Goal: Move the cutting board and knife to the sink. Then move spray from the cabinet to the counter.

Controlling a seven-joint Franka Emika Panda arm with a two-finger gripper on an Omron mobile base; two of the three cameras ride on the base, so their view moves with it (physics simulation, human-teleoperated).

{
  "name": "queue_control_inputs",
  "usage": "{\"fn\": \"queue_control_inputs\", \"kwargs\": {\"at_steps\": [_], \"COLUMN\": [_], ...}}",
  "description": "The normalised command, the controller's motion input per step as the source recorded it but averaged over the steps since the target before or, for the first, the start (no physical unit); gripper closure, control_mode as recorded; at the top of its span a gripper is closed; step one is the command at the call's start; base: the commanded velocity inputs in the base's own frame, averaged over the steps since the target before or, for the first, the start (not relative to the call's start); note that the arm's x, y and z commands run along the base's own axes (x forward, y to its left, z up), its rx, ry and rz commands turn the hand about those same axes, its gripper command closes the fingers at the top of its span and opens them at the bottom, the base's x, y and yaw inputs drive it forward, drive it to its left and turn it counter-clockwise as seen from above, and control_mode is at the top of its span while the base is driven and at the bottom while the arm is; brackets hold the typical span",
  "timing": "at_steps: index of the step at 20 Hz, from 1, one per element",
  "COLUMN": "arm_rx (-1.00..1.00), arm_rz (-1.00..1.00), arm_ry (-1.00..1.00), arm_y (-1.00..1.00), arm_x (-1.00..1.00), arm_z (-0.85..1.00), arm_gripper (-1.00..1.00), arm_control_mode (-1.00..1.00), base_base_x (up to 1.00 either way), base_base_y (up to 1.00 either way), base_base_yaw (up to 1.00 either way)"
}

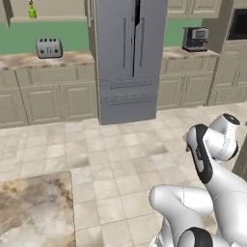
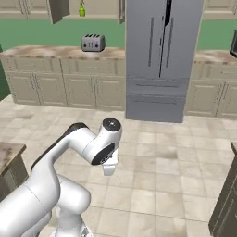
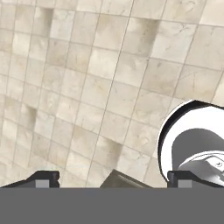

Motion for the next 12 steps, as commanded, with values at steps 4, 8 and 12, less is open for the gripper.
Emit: {"fn": "queue_control_inputs", "kwargs": {"at_steps": [4,8,12], "arm_rx": [0.00,0.00,0.00], "arm_rz": [0.00,0.00,0.00], "arm_ry": [0.00,0.00,0.00], "arm_y": [0.00,0.00,0.00], "arm_x": [0.00,0.00,0.00], "arm_z": [0.00,0.00,0.00], "arm_gripper": [-1.00,-1.00,-1.00], "arm_control_mode": [1.00,1.00,1.00], "base_base_x": [0.99,1.00,1.00], "base_base_y": [-0.21,-0.21,-0.19], "base_base_yaw": [0.30,0.32,0.34]}}
